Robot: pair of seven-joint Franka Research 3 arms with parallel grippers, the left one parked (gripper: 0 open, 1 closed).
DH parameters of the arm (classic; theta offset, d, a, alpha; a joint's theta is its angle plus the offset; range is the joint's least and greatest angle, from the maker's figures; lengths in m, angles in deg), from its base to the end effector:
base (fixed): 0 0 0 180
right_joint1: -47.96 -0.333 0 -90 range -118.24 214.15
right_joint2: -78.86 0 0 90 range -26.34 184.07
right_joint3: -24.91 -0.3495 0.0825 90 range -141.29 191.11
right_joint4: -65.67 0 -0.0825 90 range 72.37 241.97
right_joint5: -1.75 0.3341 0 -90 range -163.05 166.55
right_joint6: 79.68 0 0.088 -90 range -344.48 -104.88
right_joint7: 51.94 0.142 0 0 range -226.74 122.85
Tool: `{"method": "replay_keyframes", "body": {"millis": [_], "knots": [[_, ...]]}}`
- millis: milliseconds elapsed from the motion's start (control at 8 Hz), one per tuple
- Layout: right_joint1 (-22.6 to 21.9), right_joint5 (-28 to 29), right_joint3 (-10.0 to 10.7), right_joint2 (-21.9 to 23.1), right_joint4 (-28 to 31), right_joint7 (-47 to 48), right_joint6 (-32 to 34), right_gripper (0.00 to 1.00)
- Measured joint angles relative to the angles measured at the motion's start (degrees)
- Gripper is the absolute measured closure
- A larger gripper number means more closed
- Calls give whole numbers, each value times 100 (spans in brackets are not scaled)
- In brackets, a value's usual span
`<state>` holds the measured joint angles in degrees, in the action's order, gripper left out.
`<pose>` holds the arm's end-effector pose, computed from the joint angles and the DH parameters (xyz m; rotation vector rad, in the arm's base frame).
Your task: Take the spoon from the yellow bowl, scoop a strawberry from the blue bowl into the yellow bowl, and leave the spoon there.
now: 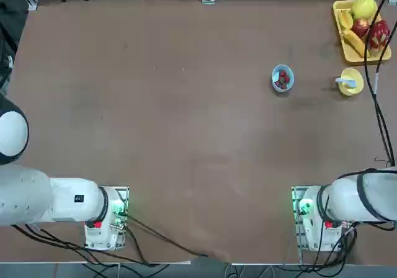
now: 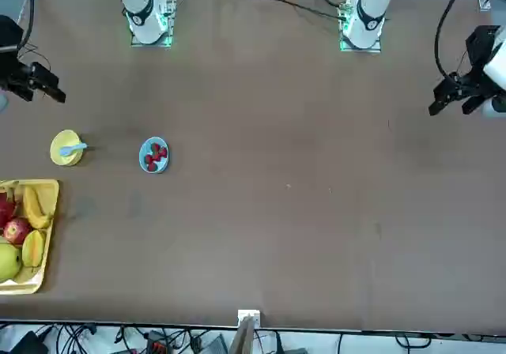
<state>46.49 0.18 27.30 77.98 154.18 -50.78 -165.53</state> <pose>0.5000 -0.0119 0.6201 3.1114 -0.0583 -0.0961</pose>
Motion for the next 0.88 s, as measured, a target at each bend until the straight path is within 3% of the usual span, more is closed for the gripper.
{"method": "replay_keyframes", "body": {"millis": [375, 625, 875], "knots": [[-10, -43, -24, 0, -4, 0, -8, 0], [-126, -658, -125, -72, 34, -1, 0, 0], [-597, -1382, -208, -354, 305, 326, -92, 0]]}}
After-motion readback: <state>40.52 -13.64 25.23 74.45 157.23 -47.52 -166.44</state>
